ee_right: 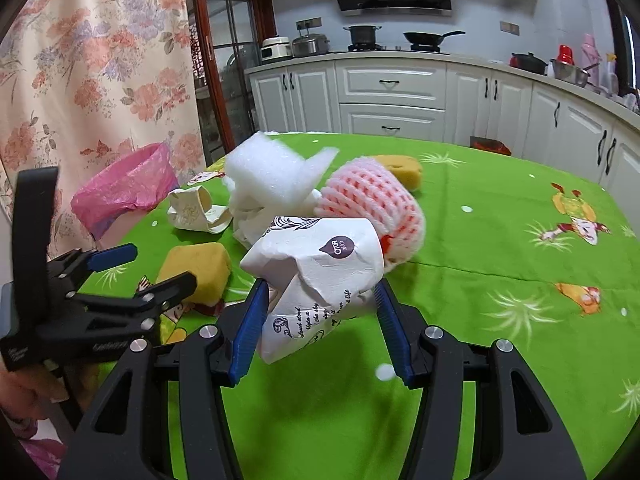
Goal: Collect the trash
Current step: 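Grasp the yellow sponge with the left tool while the right tool holds the paper bag, then carry both items to the wastebasket and open both tools to drop them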
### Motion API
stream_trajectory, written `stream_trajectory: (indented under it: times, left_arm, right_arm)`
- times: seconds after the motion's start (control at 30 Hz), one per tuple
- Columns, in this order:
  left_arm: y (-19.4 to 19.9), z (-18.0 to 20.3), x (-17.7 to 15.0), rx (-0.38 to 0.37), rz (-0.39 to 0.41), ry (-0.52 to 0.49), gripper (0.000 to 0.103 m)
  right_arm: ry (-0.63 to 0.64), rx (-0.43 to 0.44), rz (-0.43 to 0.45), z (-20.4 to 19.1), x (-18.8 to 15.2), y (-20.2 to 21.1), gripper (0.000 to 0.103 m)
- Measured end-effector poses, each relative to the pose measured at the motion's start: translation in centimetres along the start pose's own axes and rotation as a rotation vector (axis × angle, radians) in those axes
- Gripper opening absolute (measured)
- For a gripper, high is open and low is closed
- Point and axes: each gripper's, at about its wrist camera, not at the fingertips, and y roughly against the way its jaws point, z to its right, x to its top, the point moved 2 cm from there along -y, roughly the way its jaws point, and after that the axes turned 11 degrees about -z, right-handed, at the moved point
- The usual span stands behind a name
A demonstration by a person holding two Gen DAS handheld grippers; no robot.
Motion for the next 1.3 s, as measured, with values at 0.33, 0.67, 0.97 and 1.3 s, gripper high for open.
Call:
stream_trajectory:
  times: [0.33,0.67,0.97,1.3]
  left_arm:
    - [-2.0,1.8,0.6,0.000,-0.053,-0.010,0.079]
    - [0.3,2.3,0.3,-0.063,0.032,-0.050,0.062]
    - [3.7,2.1,-0.9,-0.061,0.121,-0.064,0.063]
    - [5.4,0.5,-2.2,-0.052,0.182,-0.068,0.063]
  right_arm:
    - [-0.043,-0.003,0.007,1.6,-0.7,0.7,0.052]
    - [-0.025,0.004,0.005,0.8,-1.2,0.8,0.052]
    - [-0.024,-0.003,0.005,0.2,-1.0,0.6,0.052]
    - [0.009,0.012,0.007,-1.8,-0.6,0.4,0.052]
